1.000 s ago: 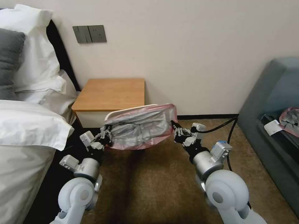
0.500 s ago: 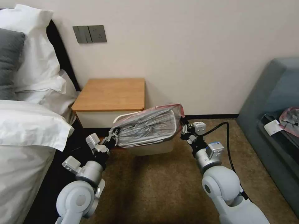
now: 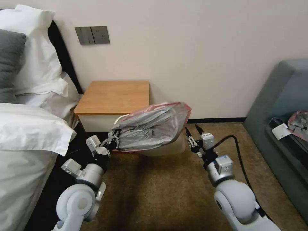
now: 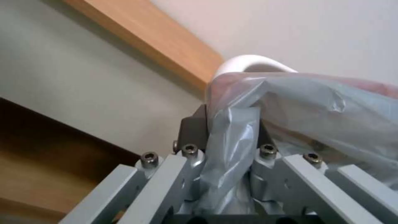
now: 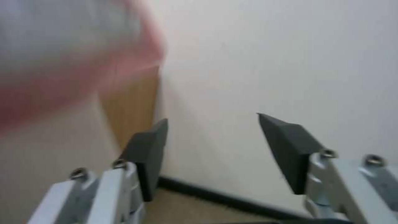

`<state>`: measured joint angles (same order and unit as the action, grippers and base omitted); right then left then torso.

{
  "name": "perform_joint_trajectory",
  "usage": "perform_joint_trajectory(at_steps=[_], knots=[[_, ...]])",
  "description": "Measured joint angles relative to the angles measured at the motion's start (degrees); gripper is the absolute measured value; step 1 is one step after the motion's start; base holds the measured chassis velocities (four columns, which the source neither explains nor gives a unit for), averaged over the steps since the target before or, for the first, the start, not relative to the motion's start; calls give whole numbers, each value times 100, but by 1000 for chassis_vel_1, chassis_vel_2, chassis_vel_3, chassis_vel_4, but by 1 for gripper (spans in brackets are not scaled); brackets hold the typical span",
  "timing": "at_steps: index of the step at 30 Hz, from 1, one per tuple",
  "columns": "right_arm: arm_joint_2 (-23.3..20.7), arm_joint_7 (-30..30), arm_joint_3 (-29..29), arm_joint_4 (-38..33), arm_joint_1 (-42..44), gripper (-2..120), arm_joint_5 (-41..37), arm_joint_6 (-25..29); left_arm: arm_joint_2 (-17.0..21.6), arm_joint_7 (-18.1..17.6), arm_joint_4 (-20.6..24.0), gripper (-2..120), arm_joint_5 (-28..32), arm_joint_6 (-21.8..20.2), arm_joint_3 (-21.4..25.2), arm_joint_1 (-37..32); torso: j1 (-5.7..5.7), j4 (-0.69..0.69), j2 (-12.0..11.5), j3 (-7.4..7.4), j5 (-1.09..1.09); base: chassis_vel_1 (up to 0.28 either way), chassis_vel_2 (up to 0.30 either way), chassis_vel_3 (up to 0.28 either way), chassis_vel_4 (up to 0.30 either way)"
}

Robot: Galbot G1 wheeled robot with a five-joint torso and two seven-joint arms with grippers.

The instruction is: Pick up the garbage bag from the table and place it over the trash can.

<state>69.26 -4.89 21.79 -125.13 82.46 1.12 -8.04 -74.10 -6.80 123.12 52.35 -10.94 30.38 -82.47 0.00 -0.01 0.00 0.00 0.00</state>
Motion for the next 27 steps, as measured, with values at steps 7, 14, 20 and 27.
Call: perform_joint_trajectory(at_steps=[7,14,20,27], knots=[[-111,625,292,118,-105,87,299,1333,66,126,-176,10,-1083,119,-117,-53,0,0,0,0,0,0,0,0,0],[-899,1503,-361,186,-652,100,-172,896,134,385,-231,10,-2223,370,-276,-184,0,1,0,0,0,0,0,0,0],[-1721,2046,-1215,470,-1997,100,-241,110,144,471,-264,9,-2919,617,-314,-271,0,2,0,0,1,0,0,0,0],[-2009,2049,-2460,820,-3536,100,-1051,-712,82,497,-265,9,-3183,692,-361,-276,0,2,0,1,-1,0,0,0,0]])
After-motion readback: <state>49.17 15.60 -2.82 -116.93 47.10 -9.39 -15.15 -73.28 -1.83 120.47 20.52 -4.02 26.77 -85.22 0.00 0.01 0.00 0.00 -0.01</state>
